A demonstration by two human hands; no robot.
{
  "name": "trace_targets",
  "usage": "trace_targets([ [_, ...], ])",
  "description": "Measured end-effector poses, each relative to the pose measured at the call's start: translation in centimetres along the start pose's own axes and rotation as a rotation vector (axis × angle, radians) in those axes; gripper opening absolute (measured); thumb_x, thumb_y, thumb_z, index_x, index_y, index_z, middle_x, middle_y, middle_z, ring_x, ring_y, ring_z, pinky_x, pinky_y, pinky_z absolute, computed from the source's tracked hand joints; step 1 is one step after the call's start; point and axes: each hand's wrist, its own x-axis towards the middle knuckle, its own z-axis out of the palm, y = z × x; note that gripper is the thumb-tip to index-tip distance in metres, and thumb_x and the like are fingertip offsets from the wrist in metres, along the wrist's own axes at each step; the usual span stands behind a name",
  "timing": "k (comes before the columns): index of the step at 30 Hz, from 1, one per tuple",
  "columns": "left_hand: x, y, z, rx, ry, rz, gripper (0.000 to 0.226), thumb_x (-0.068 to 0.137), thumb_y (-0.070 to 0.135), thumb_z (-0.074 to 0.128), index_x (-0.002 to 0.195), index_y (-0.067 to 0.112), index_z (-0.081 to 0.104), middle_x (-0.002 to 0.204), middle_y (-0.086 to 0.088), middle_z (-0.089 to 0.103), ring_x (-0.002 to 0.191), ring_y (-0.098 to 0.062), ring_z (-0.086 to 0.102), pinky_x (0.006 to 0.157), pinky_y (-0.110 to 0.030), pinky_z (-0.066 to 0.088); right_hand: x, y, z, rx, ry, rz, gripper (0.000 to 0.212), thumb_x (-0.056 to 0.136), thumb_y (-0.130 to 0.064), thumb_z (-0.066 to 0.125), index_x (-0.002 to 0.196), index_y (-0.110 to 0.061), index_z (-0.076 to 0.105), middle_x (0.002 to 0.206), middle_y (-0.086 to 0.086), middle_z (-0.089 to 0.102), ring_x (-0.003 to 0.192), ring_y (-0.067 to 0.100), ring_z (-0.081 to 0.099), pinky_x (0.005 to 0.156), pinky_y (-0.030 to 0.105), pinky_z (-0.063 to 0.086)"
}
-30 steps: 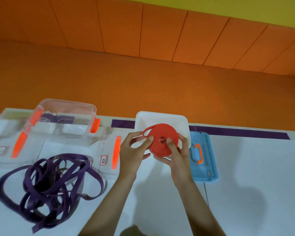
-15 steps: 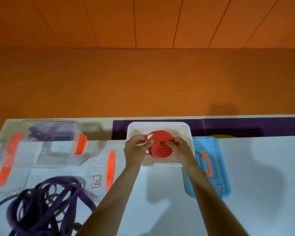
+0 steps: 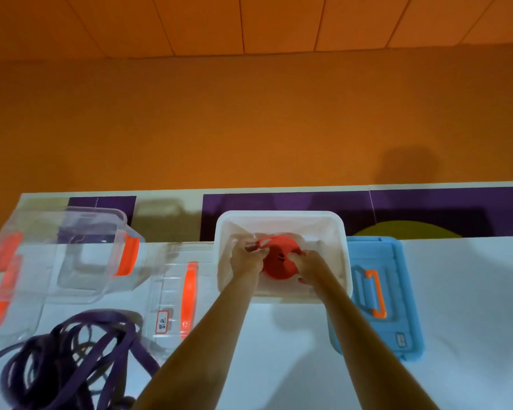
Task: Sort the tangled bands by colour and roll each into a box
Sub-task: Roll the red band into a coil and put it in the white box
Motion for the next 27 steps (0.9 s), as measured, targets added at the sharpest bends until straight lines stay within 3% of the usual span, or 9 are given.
trace_targets([
  [3,1.1,-0.2,0.2,0.048,0.004,0.019,0.028,0.090,0.003,0.079,0.116,0.011,0.072,0.119,-0.013,0.075,0.116,-0.037,0.067,0.105,-0.056,0.055,1.0,0.0,0.1,-0.005,-0.031,0.051,0.040,0.107,-0.033,0.054,0.130,-0.002,0.065,0.119,0.021,0.066,0.108,0.036,0.065,0.103,0.055,0.055],
  [6,1.9,-0.2,0.2,0.074,0.010,0.021,0.024,0.090,0.003,0.079,0.106,0.018,0.071,0.118,-0.013,0.075,0.115,-0.038,0.068,0.102,-0.055,0.057,1.6,-0.1,0.1,-0.006,-0.034,0.061,0.044,0.108,-0.035,0.053,0.138,-0.004,0.060,0.122,0.017,0.066,0.114,0.036,0.067,0.103,0.054,0.056],
  [11,2.2,0.1,0.4,0.130,0.008,0.052,0.034,0.090,0.002,0.078,0.122,0.014,0.074,0.121,-0.012,0.073,0.113,-0.036,0.068,0.097,-0.053,0.060,1.8,-0.4,-0.6,-0.004,-0.050,0.050,0.046,0.106,-0.035,0.056,0.140,-0.005,0.060,0.125,0.017,0.069,0.114,0.035,0.068,0.105,0.051,0.055],
  [14,1.5,0.6,0.2,0.247,0.033,0.123,0.037,0.092,0.005,0.074,0.127,0.015,0.071,0.121,-0.007,0.071,0.107,-0.029,0.068,0.092,-0.044,0.061,0.9,-0.5,-1.4,-0.110,-0.055,0.011,0.052,0.105,-0.038,0.056,0.145,-0.004,0.057,0.126,0.015,0.066,0.117,0.031,0.063,0.104,0.041,0.049],
  [16,0.4,1.0,-0.2,0.383,0.034,0.207,0.036,0.094,0.007,0.068,0.130,0.014,0.067,0.111,-0.003,0.070,0.095,-0.020,0.065,0.076,-0.028,0.054,-0.5,-0.9,-2.1,-0.207,-0.002,-0.042,0.057,0.105,-0.039,0.056,0.152,-0.007,0.051,0.143,0.015,0.062,0.130,0.032,0.059,0.104,0.038,0.044],
  [18,-1.3,1.4,-1.1,0.548,-0.005,0.336,0.032,0.096,0.008,0.063,0.128,0.012,0.065,0.113,-0.005,0.069,0.092,-0.015,0.059,0.075,-0.022,0.044,-2.6,-1.3,-2.6,-0.303,0.066,-0.144,0.051,0.105,-0.038,0.056,0.149,-0.012,0.054,0.143,0.012,0.063,0.128,0.029,0.060,0.095,0.034,0.044],
  [22,-6.5,2.1,-4.5,0.829,-0.094,0.666,0.028,0.101,0.013,0.056,0.128,0.015,0.066,0.125,-0.005,0.067,0.107,-0.021,0.065,0.090,-0.030,0.049,-8.9,-0.8,-3.0,-0.559,0.180,-0.452,0.038,0.108,-0.034,0.051,0.140,-0.017,0.061,0.131,0.008,0.068,0.126,0.027,0.062,0.101,0.039,0.050],
  [25,-10.6,1.3,-8.3,1.117,-0.078,0.944,0.026,0.104,0.015,0.050,0.126,0.016,0.064,0.114,-0.007,0.067,0.104,-0.028,0.068,0.081,-0.038,0.051,-14.0,0.4,-2.7,-0.720,0.267,-0.586,0.033,0.107,-0.030,0.049,0.137,-0.021,0.062,0.125,0.004,0.067,0.117,0.026,0.065,0.096,0.041,0.054],
  [27,-13.0,0.2,-10.7,1.266,-0.014,0.994,0.028,0.104,0.018,0.047,0.129,0.020,0.060,0.115,-0.004,0.064,0.106,-0.028,0.066,0.079,-0.039,0.049,-16.9,1.5,-2.2,-0.804,0.320,-0.638,0.033,0.107,-0.030,0.049,0.136,-0.023,0.062,0.125,0.000,0.066,0.115,0.023,0.065,0.093,0.039,0.054],
])
